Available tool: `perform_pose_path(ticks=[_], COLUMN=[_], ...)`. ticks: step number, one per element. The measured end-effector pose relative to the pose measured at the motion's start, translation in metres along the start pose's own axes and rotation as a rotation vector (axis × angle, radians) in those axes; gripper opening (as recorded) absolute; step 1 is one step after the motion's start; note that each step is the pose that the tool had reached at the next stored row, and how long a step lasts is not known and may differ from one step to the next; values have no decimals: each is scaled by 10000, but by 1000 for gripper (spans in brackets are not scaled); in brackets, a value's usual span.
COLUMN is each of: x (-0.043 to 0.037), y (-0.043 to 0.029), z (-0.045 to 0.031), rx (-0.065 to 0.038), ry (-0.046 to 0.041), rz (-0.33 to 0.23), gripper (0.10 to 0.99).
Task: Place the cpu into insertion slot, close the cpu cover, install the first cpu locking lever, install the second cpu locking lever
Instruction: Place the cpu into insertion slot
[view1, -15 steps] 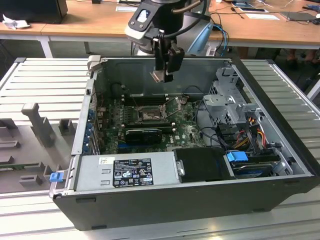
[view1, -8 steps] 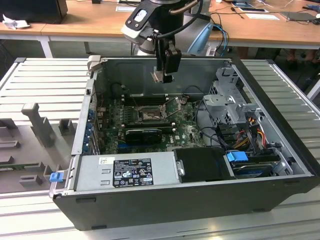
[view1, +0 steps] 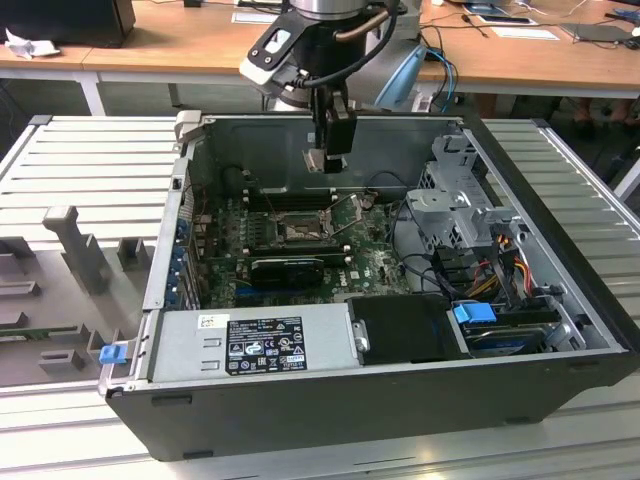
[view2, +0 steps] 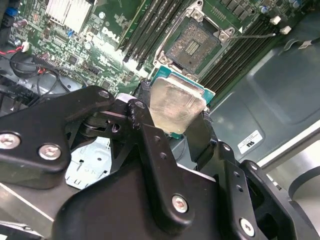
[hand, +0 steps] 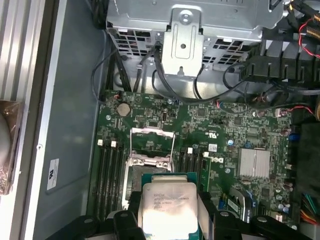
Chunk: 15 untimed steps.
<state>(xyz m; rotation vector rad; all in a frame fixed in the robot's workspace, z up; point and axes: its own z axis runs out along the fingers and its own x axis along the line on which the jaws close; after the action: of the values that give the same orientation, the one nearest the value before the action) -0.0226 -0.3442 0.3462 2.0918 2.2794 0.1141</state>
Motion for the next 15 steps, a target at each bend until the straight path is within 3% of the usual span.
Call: perform_pose_path(ticks=[6, 15], x=[-4, -6], y=[-7, -22], z=[81, 216], rx=[-44, -45], ry=[-44, -54], rz=[361, 413], gripper=[529, 529])
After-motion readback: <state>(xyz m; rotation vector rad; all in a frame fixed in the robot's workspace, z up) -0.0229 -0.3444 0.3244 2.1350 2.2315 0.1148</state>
